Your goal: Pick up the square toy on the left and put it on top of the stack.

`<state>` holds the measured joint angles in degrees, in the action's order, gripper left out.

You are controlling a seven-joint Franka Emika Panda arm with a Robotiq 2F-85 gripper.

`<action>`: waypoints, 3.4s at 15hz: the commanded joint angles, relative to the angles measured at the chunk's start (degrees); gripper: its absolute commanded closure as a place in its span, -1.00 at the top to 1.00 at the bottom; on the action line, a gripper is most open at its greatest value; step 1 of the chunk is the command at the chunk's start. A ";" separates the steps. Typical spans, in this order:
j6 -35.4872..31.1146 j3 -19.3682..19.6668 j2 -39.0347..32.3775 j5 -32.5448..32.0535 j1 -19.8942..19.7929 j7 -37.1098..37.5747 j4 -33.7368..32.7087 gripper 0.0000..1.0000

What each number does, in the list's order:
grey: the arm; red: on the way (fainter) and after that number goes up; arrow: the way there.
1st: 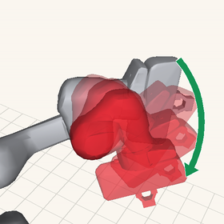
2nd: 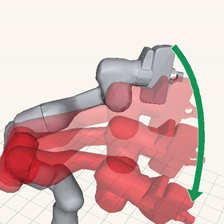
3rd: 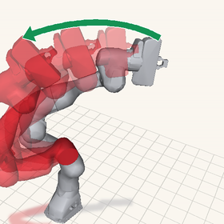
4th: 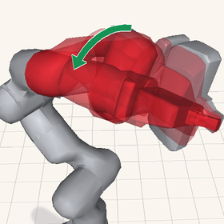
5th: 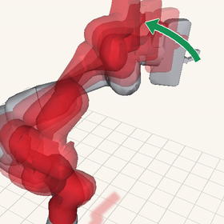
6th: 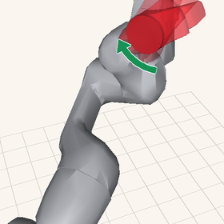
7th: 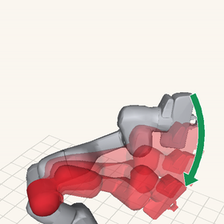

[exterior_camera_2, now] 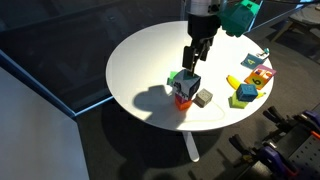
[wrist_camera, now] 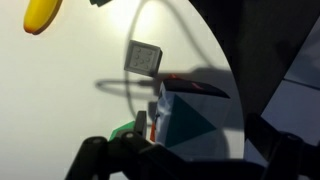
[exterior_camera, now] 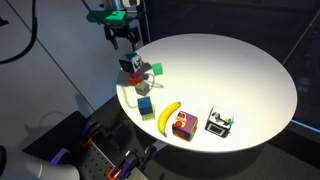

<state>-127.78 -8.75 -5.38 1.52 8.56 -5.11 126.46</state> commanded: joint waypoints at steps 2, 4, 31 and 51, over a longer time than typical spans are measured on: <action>1.27 1.65 7.07 -1.47 -1.78 -2.88 5.69 1.00; 2.45 2.51 9.54 -1.31 -2.54 -3.46 7.80 1.00; 3.43 4.71 32.50 3.10 -4.45 11.47 23.48 1.00; 6.84 4.59 32.43 2.74 -4.19 10.38 22.52 1.00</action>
<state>-121.05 -3.96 27.04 4.17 4.59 5.37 149.05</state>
